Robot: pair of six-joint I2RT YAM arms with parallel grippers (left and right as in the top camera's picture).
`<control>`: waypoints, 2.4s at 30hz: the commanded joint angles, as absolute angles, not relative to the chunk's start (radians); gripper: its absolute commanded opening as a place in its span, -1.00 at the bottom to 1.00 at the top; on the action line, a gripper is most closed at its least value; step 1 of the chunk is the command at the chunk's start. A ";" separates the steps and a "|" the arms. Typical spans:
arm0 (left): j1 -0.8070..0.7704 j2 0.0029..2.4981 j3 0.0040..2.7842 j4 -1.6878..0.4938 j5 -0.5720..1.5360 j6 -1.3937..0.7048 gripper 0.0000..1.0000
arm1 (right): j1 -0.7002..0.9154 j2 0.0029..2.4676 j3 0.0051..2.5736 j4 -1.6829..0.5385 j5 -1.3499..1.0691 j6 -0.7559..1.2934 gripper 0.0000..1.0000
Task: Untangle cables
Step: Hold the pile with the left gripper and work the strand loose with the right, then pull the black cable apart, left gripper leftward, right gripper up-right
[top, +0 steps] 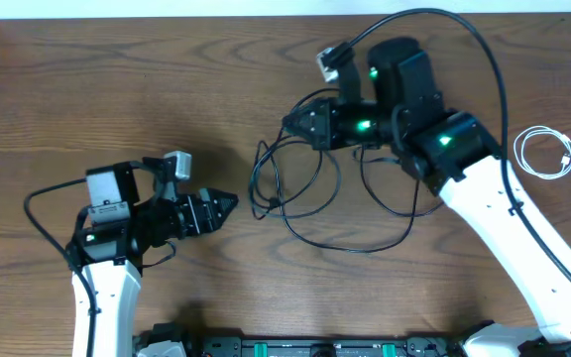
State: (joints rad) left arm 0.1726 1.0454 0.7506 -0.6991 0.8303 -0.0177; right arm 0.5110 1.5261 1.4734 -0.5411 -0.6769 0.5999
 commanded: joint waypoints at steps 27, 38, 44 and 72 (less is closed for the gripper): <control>0.024 1.411 0.745 -0.149 1.137 -0.470 0.50 | 0.467 1.508 1.477 -0.731 -0.938 0.342 -0.98; -0.006 1.425 0.745 -0.151 1.127 -0.469 -0.85 | 0.468 1.508 1.477 -0.768 -0.930 0.306 -0.98; -0.003 1.425 0.745 -0.285 0.944 -0.469 -0.85 | 0.425 1.507 1.477 -0.797 -0.870 0.307 -0.98; 0.782 1.425 0.745 -0.606 0.817 -0.434 -0.85 | -0.031 1.506 1.477 -1.040 -0.964 0.149 -0.98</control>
